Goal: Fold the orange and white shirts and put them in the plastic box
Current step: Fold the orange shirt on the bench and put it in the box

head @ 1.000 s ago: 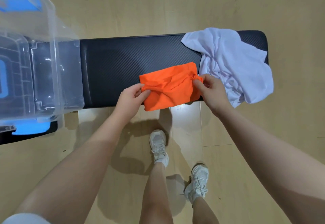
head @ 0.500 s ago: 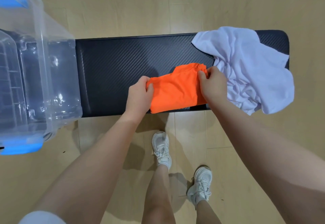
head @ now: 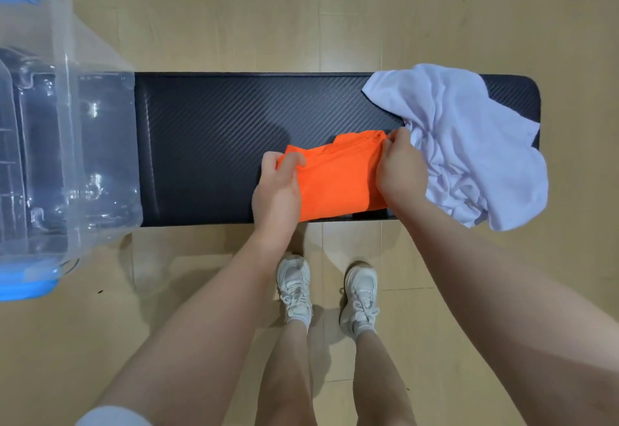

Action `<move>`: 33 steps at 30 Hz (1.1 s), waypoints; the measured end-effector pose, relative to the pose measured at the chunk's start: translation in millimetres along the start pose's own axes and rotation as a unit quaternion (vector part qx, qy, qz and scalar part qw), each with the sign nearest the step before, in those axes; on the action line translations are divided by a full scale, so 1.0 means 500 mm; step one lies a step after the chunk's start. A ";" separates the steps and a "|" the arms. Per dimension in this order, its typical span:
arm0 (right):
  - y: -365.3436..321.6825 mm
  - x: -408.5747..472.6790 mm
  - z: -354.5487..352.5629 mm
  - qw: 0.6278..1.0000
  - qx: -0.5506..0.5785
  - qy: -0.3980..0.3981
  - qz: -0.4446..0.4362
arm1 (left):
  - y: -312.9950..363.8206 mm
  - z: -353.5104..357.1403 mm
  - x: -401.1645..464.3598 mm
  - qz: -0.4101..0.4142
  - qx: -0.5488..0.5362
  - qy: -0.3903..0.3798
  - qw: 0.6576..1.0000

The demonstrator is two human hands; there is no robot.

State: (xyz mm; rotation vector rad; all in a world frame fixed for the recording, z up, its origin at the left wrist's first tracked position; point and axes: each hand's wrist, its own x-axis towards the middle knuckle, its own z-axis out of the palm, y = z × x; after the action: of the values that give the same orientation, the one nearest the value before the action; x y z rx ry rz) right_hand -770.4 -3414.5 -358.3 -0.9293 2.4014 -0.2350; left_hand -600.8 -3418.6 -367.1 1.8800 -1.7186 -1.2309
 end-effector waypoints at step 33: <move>0.019 0.024 -0.034 0.847 -0.249 -0.127 -0.453 | 0.006 0.059 -0.113 -0.247 -0.139 0.179 0.942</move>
State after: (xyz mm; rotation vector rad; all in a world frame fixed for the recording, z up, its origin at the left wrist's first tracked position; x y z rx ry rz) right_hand -792.6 -3415.9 -352.4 -2.1484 1.6224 0.1879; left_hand -620.0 -3358.0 -360.7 2.2513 -0.8636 -1.1209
